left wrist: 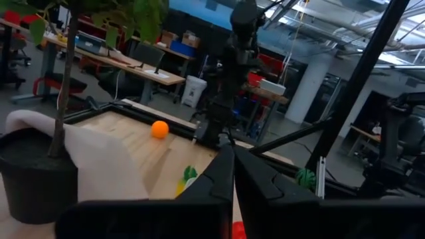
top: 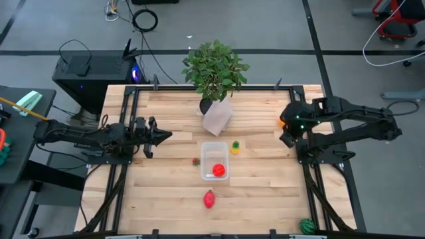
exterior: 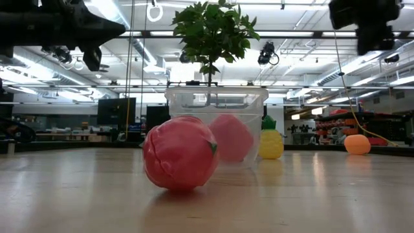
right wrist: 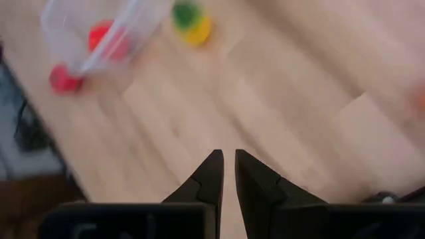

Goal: Pick and placing Produce into tupperware
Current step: Put the orange into the transparent bin

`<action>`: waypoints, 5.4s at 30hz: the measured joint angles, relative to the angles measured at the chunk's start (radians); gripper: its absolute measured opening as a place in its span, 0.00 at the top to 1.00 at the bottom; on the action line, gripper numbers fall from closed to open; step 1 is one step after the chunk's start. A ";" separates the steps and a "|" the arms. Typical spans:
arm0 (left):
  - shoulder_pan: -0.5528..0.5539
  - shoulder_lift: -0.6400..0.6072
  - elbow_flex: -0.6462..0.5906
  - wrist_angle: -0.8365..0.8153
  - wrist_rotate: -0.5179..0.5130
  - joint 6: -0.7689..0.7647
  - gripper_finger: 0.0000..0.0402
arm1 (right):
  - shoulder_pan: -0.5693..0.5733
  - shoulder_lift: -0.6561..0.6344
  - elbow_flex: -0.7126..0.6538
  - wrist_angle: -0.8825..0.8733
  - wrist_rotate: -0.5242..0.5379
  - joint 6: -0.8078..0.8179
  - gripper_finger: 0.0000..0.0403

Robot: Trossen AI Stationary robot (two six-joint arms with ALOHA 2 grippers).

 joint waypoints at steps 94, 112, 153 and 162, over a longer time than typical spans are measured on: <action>0.000 0.000 0.001 -0.004 -0.273 -0.010 0.93 | -0.861 0.481 -0.356 0.431 0.210 0.009 0.13; 0.000 0.001 0.001 -0.004 -0.273 -0.009 0.94 | -0.861 0.515 -0.356 0.459 0.207 0.009 0.27; 0.001 0.001 0.001 -0.005 -0.272 -0.009 0.97 | -0.417 0.013 0.207 0.190 -0.019 0.060 0.34; 0.000 0.001 0.001 -0.005 -0.272 -0.009 0.94 | -0.139 0.209 0.230 0.580 -0.089 0.076 0.34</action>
